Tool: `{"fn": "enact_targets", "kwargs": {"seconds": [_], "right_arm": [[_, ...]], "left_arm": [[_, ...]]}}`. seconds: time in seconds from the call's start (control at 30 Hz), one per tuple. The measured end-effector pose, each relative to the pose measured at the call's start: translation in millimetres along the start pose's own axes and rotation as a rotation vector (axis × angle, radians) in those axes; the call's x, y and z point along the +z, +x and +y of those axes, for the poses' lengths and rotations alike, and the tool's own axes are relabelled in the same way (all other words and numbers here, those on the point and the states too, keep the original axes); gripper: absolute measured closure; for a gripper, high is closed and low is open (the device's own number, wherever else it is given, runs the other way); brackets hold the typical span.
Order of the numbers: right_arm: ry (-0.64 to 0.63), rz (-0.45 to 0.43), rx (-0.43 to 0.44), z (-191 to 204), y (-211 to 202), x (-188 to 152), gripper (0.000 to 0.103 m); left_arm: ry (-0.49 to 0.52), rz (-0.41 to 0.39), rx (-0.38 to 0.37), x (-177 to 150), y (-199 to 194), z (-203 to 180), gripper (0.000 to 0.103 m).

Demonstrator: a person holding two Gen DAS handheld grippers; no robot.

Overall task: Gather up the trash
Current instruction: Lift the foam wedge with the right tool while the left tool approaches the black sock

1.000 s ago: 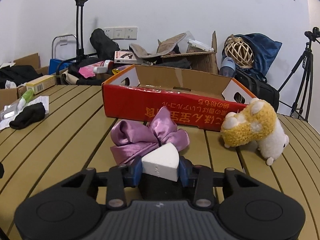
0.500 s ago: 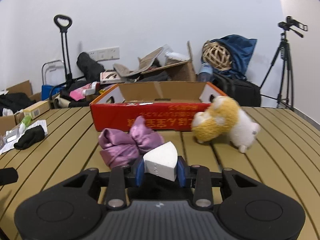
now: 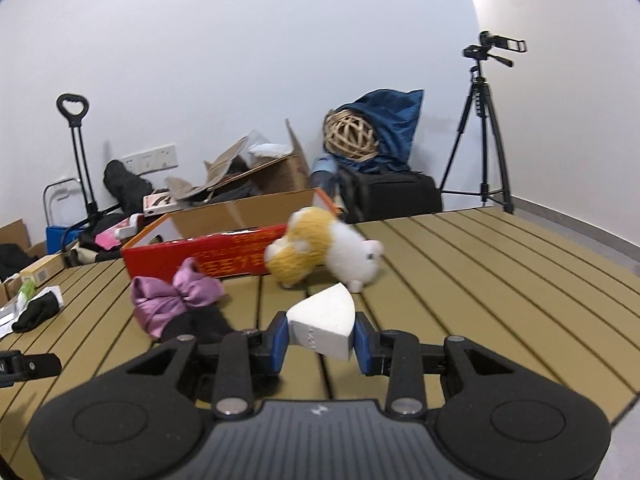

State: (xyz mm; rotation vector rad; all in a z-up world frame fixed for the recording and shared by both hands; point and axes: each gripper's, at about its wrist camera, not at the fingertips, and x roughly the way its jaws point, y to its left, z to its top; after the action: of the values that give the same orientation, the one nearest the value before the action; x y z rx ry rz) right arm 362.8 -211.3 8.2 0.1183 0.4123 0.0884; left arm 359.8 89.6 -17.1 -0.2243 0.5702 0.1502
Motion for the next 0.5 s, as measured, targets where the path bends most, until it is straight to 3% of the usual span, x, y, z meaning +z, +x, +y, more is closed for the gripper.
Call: {"fn": "enact_targets", "kwargs": {"seconds": [0.5], "right_arm": [[0.067, -0.051, 0.001, -55, -16, -7, 0.07]], "left_arm": [[0.069, 0.013, -0.089, -26, -11, -38, 0.0]]}}
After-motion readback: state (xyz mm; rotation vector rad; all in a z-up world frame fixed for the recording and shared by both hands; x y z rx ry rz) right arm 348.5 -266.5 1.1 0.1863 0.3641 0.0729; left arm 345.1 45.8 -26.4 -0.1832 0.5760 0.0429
